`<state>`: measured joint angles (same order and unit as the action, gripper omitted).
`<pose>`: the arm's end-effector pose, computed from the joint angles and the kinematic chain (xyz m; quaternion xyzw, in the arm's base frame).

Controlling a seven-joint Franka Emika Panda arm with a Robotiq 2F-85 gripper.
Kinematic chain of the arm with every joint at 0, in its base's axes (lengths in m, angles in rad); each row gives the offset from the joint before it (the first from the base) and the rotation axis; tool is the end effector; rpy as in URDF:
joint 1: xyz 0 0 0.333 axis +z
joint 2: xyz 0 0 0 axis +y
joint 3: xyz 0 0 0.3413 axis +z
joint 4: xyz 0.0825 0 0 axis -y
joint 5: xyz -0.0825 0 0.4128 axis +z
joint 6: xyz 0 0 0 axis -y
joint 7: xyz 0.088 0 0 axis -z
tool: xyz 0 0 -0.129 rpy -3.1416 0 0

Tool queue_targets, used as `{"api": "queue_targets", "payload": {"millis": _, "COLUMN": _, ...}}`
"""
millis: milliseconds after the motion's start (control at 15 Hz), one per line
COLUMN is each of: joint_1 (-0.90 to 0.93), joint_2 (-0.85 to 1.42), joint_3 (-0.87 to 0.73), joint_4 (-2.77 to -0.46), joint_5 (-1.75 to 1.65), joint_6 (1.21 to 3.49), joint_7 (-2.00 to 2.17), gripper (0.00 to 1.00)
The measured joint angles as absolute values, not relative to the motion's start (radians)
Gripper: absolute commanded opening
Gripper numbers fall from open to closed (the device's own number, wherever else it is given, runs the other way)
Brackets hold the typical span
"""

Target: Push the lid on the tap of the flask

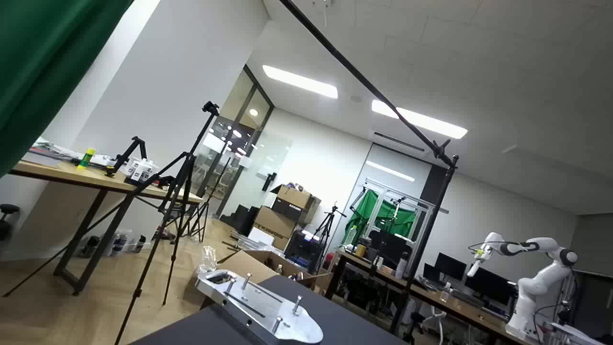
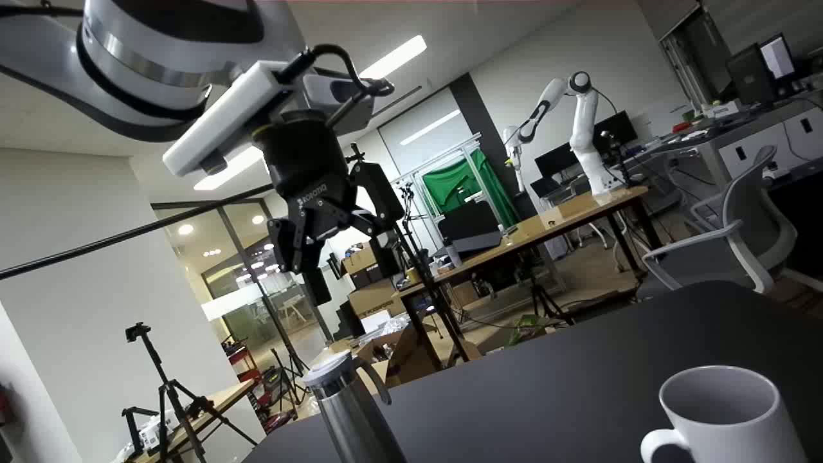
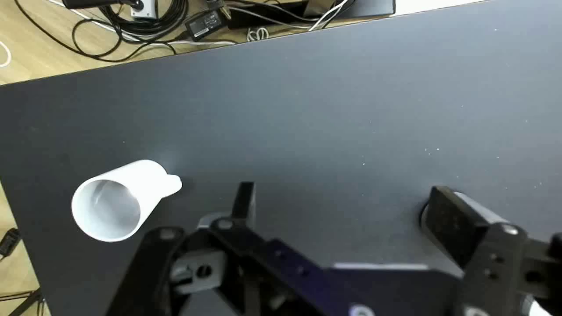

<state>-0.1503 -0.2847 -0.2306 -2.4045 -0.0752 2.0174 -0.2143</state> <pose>0.4188 -0.1742 0.3978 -0.9968 0.0588 0.0521 0.0148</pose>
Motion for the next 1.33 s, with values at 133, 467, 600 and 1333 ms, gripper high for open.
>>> {"api": "queue_targets", "payload": {"millis": 133, "joint_1": -0.150, "joint_2": -0.285, "joint_3": -0.231, "joint_4": -2.404, "joint_5": -0.075, "joint_6": 2.019, "joint_7": -0.214, "gripper": 1.00}}
{"api": "queue_targets", "payload": {"millis": 467, "joint_1": -0.150, "joint_2": -0.285, "joint_3": -0.231, "joint_4": -2.404, "joint_5": -0.075, "joint_6": 2.022, "joint_7": -0.214, "gripper": 1.00}}
{"api": "queue_targets", "payload": {"millis": 600, "joint_1": -0.150, "joint_2": -0.285, "joint_3": -0.231, "joint_4": -2.404, "joint_5": -0.075, "joint_6": 2.023, "joint_7": -0.214, "gripper": 1.00}}
{"api": "queue_targets", "payload": {"millis": 1333, "joint_1": -0.061, "joint_2": -0.176, "joint_3": -0.092, "joint_4": -2.322, "joint_5": -0.040, "joint_6": 2.096, "joint_7": -0.179, "gripper": 0.19}}
